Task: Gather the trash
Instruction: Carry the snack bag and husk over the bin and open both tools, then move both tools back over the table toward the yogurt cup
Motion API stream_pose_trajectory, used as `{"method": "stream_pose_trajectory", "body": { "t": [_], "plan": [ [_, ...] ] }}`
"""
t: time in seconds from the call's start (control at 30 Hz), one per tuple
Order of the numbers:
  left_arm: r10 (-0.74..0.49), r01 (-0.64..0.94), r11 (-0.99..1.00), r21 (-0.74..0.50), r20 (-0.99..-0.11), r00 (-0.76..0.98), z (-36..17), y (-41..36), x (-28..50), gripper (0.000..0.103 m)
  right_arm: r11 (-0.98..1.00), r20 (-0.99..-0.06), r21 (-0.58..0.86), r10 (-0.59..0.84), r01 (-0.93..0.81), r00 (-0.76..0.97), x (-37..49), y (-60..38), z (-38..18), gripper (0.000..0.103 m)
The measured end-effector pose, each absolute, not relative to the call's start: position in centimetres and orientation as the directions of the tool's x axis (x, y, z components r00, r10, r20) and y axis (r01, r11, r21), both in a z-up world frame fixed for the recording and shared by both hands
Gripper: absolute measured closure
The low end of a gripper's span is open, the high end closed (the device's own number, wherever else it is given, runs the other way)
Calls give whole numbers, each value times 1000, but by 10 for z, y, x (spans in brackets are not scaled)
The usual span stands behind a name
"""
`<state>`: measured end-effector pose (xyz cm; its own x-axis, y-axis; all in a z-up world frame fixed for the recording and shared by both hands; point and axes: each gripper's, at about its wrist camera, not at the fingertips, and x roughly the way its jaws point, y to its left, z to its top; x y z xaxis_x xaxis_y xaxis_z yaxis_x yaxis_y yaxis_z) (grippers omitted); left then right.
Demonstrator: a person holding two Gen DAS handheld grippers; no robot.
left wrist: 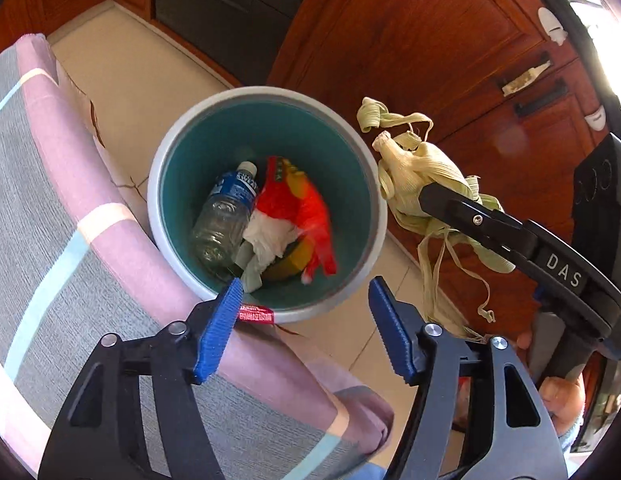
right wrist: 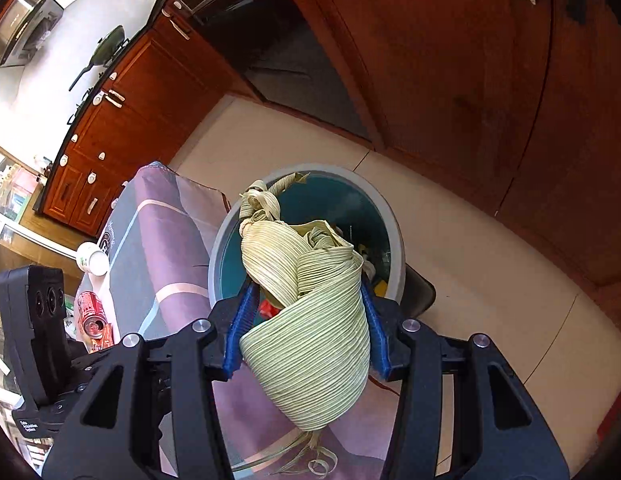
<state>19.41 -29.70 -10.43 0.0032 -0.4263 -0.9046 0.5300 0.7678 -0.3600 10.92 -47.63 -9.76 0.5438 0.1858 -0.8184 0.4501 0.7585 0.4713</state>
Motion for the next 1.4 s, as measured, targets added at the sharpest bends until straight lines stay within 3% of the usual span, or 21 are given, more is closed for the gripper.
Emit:
{"method": "stream_pose_trajectory", "body": {
  "t": [0.13, 0.27, 0.37, 0.43, 0.47, 0.73, 1.4],
  "plan": [
    [-413, 526, 780, -339, -910, 27, -105, -285, 195, 29, 763, -825, 464, 187, 450, 533, 115, -479, -103, 56],
    [-397, 523, 794, -309, -916, 62, -104, -272, 193, 17, 765, -827, 463, 191, 449, 529, 122, -475, -107, 56],
    [-388, 528, 799, -287, -917, 88, -102, -264, 190, 10, 768, -828, 465, 202, 441, 523, 130, -469, -109, 51],
    [-386, 528, 802, -279, -917, 103, -97, -259, 189, 9, 760, -830, 473, 214, 446, 515, 133, -467, -112, 27],
    [-387, 527, 803, -279, -916, 105, -95, -256, 189, 8, 755, -833, 470, 208, 458, 513, 134, -467, -113, 23],
    [-393, 505, 812, -293, -914, 100, -98, -241, 190, 6, 761, -870, 415, 172, 499, 462, 137, -456, -117, 17],
    [-414, 419, 849, -322, -898, 149, -86, -167, 183, 6, 802, -880, 399, 200, 444, 431, 148, -401, -106, 17]
  ]
}}
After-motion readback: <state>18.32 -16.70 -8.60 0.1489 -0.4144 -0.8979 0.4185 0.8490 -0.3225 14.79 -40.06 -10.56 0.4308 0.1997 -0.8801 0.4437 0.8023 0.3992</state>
